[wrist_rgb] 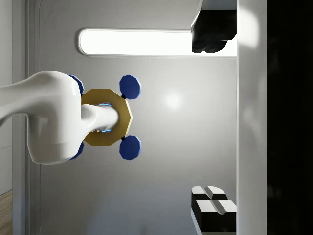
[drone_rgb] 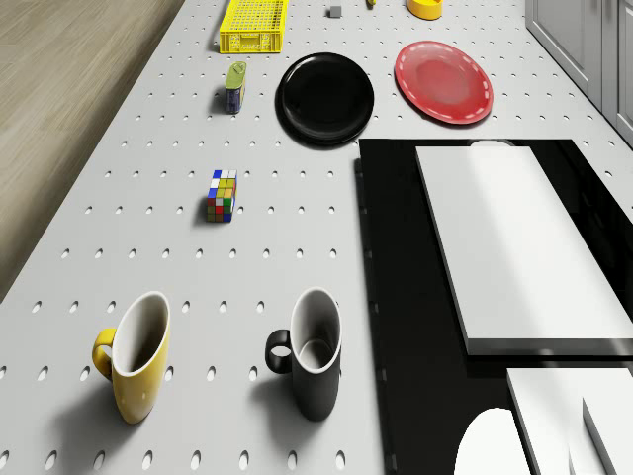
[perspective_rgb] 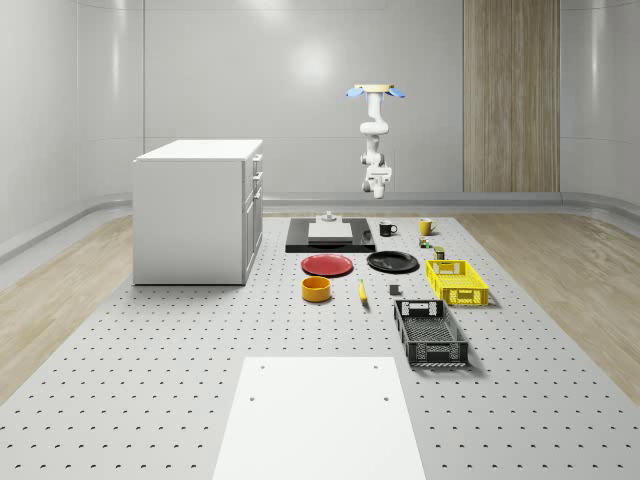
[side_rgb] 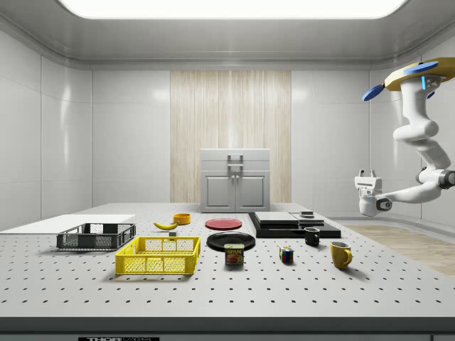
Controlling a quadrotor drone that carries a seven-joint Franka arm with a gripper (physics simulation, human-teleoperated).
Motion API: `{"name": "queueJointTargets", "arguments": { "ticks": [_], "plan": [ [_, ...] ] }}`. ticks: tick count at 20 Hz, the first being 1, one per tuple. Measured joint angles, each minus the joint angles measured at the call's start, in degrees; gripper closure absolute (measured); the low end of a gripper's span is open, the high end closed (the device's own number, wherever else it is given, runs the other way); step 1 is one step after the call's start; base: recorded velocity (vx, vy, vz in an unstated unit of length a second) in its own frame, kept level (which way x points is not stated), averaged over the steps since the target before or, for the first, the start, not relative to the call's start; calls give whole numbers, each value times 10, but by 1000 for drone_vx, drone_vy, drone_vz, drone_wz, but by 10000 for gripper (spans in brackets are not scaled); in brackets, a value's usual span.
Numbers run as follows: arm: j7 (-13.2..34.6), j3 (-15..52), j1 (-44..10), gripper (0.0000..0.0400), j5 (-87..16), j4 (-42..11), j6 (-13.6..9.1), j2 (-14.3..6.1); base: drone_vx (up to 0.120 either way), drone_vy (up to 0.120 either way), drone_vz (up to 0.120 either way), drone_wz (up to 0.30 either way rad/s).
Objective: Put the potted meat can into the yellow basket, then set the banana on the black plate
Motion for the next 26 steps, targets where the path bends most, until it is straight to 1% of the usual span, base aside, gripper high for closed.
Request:
{"name": "queueJointTargets", "arguments": {
  "ticks": [26],
  "plan": [
    [2, 14, -5, 0, -18, -7, 11, -8, 0, 0, 0, 0]
  ]
}}
